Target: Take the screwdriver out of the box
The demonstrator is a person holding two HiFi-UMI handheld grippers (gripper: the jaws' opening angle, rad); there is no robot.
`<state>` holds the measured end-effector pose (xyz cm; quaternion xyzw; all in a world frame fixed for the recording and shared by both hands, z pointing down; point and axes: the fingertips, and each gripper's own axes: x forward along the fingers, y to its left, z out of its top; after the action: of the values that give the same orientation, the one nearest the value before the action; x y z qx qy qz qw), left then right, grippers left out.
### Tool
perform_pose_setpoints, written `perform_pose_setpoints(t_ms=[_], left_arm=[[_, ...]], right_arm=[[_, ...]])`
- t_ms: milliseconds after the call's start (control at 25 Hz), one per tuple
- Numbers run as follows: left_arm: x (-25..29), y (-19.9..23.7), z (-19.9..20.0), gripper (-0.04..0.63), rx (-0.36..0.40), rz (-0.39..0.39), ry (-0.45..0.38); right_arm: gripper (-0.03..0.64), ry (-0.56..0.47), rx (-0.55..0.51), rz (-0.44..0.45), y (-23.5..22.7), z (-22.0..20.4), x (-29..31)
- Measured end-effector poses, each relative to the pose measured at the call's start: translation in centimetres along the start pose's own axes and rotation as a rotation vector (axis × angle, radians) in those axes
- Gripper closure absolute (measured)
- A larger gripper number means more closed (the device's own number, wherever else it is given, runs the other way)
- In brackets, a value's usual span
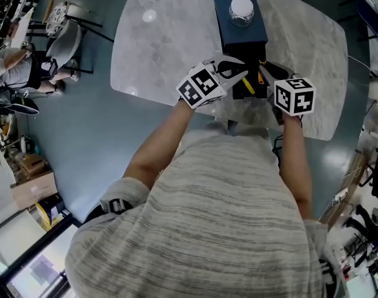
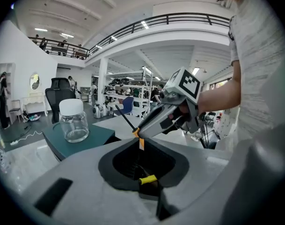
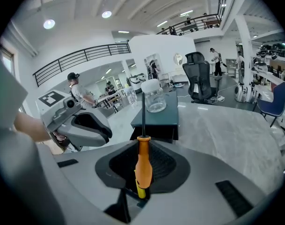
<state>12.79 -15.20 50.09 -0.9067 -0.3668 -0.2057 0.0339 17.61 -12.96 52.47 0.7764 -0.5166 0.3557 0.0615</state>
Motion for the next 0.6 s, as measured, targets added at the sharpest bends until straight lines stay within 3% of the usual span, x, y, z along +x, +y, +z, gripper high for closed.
perform_pose_setpoints(t_ms=[320,600], left_arm=[[2.5,-1.2,-0.3,0.568,0.158,-0.057,0.144],[4.6,-2.6,-3.1,0.568,0.417,-0.167,0.397]], right_arm=[[0.549,-0.103,0.060,0.024,-1.7,1.1,-2.2],[0.549,-0.161,0.093,0.041,-3.0,1.9,-4.1]])
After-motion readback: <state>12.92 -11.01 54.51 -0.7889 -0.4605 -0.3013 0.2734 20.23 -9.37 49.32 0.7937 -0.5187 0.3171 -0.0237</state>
